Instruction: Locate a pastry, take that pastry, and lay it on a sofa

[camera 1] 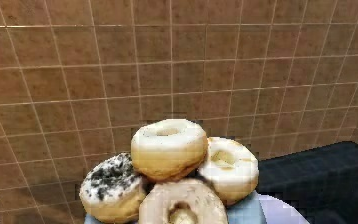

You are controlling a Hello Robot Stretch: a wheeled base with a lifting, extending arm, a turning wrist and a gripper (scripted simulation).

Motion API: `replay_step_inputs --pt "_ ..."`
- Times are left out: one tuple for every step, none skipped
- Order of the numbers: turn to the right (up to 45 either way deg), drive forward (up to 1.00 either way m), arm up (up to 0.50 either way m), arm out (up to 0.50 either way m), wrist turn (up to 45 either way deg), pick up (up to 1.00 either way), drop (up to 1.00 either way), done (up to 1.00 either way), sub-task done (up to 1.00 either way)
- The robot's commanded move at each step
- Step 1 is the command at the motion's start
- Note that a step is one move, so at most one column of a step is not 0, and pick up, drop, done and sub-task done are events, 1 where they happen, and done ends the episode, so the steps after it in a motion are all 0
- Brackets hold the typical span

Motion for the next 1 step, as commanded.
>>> replay_step_inputs --pt "0.0 0.00 0.00 0.40 0.0 0.00 0.00 0.00 0.00"
